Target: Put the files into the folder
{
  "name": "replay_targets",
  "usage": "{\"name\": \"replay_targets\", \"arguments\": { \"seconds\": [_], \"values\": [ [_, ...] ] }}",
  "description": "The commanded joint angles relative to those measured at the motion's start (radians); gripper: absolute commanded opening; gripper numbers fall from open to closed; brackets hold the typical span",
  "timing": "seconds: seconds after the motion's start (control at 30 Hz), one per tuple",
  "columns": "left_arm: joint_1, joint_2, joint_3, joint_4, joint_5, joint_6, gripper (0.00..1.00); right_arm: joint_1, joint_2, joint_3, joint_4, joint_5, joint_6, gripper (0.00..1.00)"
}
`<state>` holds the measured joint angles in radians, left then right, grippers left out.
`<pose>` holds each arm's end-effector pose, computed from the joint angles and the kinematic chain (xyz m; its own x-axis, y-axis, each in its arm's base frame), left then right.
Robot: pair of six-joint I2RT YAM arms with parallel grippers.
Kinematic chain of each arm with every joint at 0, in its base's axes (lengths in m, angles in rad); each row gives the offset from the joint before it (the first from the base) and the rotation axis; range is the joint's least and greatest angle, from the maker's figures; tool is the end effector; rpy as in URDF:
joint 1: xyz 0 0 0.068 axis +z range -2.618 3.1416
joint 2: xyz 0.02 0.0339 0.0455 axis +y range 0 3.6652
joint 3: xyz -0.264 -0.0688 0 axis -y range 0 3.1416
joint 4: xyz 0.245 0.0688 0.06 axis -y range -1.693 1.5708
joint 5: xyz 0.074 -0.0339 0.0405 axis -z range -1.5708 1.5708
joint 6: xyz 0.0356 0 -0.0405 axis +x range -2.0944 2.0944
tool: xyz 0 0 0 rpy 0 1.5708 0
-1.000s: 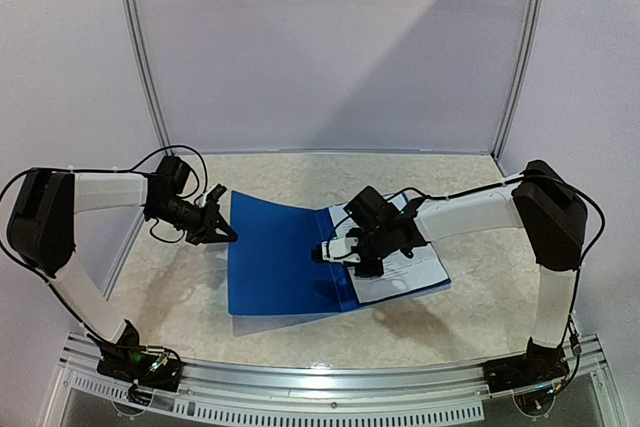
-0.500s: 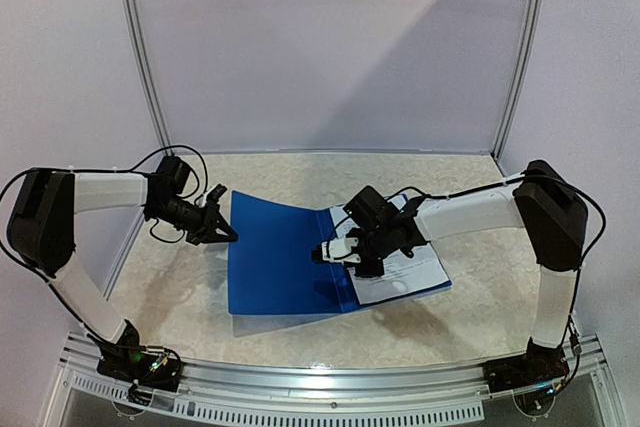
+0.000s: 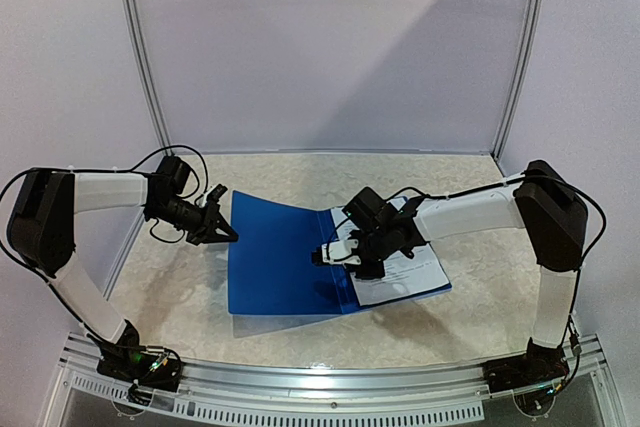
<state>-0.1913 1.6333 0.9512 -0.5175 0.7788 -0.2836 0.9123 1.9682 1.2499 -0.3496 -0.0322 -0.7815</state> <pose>0.2903 -0.0817 0.1765 -0.9862 -0.0119 -0.1651 0.1141 0.6739 -0.7299 0.2432 0.3162 0.1449 0.1829 -0.9141 -0.3620 -0.9455 -0.0627 -0.3194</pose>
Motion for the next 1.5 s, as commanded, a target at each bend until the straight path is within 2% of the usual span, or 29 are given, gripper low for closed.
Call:
{"name": "replay_targets", "arguments": {
  "seconds": [0.0,0.07,0.53,0.7,0.8,0.83,0.87,0.97,1.07,1.17,1.23,1.33,1.47],
  "values": [
    [-0.003,-0.009,0.014,-0.022,0.011,0.020,0.00,0.010,-0.006,0.008,-0.037,0.005,0.015,0.15],
    [-0.004,-0.009,0.013,-0.022,0.011,0.020,0.00,0.010,-0.007,0.009,-0.037,0.005,0.018,0.16],
    [-0.001,-0.019,0.014,-0.025,0.004,0.028,0.00,0.011,-0.086,0.019,0.002,0.010,0.081,0.40],
    [-0.001,-0.026,0.015,-0.025,0.001,0.035,0.00,-0.001,-0.155,0.000,0.048,0.061,0.147,0.41],
    [-0.001,-0.036,0.018,-0.033,-0.010,0.047,0.00,-0.067,-0.202,0.014,0.069,0.242,0.375,0.44],
    [-0.001,-0.040,0.018,-0.037,-0.016,0.052,0.00,-0.109,-0.208,0.046,0.007,0.277,0.525,0.44],
    [-0.001,-0.042,0.018,-0.038,-0.021,0.056,0.00,-0.155,-0.206,0.084,-0.071,0.290,0.608,0.45],
    [-0.002,-0.046,0.017,-0.042,-0.028,0.062,0.00,-0.304,-0.180,0.137,-0.291,0.317,0.928,0.40],
    [-0.001,-0.051,0.018,-0.044,-0.036,0.068,0.00,-0.400,-0.175,0.081,-0.387,0.348,1.066,0.37],
    [-0.001,-0.052,0.020,-0.048,-0.041,0.075,0.00,-0.450,-0.178,0.023,-0.417,0.357,1.104,0.37],
    [-0.001,-0.051,0.021,-0.044,-0.031,0.077,0.00,-0.468,-0.157,0.008,-0.447,0.392,1.114,0.31],
    [-0.001,-0.047,0.023,-0.035,-0.004,0.076,0.08,-0.480,-0.115,-0.003,-0.450,0.348,1.099,0.23],
    [-0.002,-0.051,0.019,-0.013,0.045,0.064,0.23,-0.480,-0.039,-0.005,-0.429,0.253,1.090,0.19]
  ]
}}
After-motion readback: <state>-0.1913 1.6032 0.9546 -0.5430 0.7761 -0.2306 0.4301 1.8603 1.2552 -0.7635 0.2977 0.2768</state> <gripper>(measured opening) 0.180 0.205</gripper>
